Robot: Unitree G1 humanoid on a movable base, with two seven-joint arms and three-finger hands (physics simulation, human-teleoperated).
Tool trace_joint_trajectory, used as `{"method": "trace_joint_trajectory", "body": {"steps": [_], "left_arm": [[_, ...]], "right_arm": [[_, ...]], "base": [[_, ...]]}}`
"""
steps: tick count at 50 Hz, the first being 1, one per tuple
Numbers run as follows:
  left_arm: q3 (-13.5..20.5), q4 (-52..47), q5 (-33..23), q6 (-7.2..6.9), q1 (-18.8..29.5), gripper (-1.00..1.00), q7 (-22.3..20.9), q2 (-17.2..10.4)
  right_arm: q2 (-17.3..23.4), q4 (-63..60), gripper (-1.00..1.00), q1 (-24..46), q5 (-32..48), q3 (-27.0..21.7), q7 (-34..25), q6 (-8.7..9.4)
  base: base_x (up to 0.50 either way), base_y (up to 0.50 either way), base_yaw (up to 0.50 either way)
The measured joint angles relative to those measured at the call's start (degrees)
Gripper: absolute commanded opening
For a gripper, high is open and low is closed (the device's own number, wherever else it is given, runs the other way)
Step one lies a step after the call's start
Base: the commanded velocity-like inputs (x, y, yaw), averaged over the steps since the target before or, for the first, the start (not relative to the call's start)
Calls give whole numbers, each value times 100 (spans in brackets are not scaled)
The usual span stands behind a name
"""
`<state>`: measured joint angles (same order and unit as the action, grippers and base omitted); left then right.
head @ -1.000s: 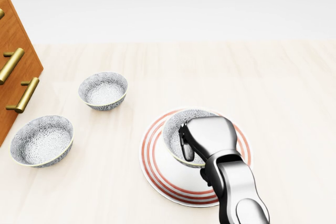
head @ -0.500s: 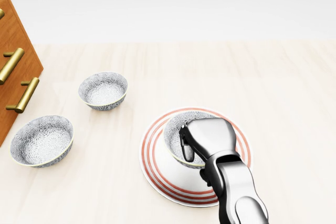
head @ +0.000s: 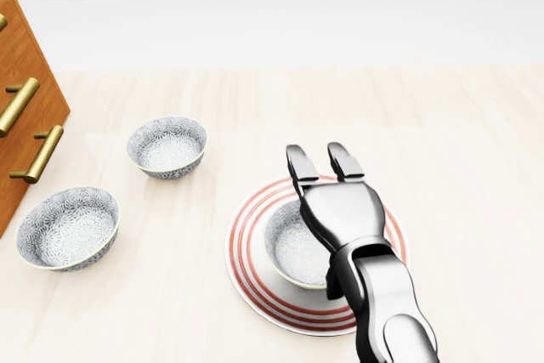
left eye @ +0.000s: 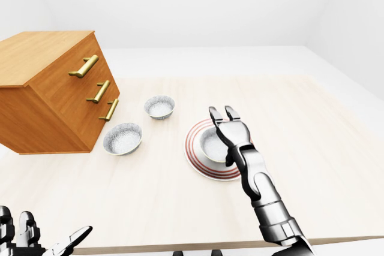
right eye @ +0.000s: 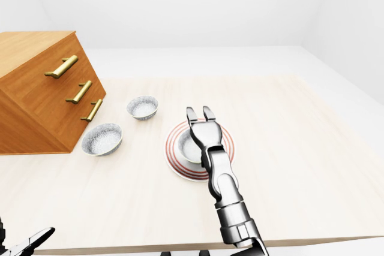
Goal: Put the bowl at the front on the plate.
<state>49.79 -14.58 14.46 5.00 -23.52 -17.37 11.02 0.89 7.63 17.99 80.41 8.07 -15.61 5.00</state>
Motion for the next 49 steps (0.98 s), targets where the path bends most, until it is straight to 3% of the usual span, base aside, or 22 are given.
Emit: {"method": "trace_joint_trajectory", "body": {"steps": [12,22,28,49], "left_arm": [[2,-13,8,0,-9,100,-3,-1],[16,-23,10,0,-5,100,-16,3],[9,-11,10,0,-7,100,-39,-2],[-92,127,-104,0,6,100,-27,-55]], "right_arm": [[-4,-630,100,33,206,-27,-465,0],[-95,-1768,100,679,723,-121,-1620,0],[-96,-2238,100,1456,1051,-237,-2439,0],[353,-1957,100,5014,1201,-657,-2439,0]], "base": [[0,0,0],[0,0,0],[0,0,0],[0,0,0]]}}
